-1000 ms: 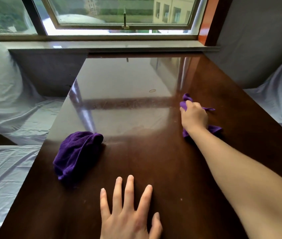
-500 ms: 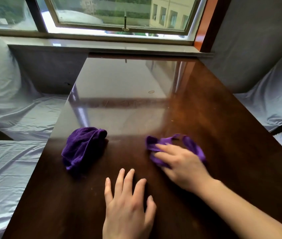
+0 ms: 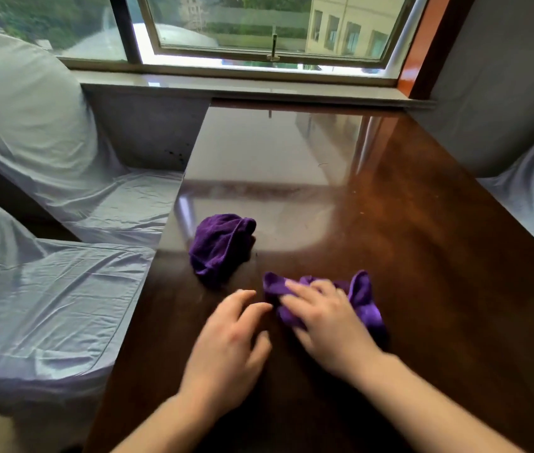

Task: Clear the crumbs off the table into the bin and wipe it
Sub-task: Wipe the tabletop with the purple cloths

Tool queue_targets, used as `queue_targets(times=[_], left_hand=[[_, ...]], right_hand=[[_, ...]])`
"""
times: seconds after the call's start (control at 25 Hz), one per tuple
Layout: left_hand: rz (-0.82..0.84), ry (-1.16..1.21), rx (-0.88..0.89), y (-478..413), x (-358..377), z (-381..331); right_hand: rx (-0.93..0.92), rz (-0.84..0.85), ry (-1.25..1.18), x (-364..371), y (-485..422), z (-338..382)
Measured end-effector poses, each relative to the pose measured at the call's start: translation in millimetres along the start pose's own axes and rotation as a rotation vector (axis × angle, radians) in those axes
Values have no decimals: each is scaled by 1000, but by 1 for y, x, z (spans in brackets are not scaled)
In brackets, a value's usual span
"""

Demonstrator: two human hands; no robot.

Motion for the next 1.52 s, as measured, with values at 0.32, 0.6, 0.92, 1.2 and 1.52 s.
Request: queue_targets(times=[0.32, 0.6, 0.92, 1.2, 1.52], left_hand=[[59, -367, -106, 42, -30, 74], [34, -370, -98, 44, -34, 67], [-67, -354, 113, 54, -36, 63], [203, -436, -49, 73, -23, 30], [184, -278, -99, 84, -14, 12]], right_hand=[[362, 1, -132, 21, -153, -30], [89, 25, -190, 21, -47, 75], [8, -34, 44, -6, 69, 18], [776, -186, 239, -57, 172, -106], [378, -203, 9, 6, 142, 127]])
Point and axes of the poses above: each hand's wrist, its own y-axis away from the middle knuckle, its own x-axis out of the palm, z = x × y, the point moved 2 cm from there along -y, towards the middle knuckle, and after that the axes turned 5 degrees about -y, right-handed, at the moved point
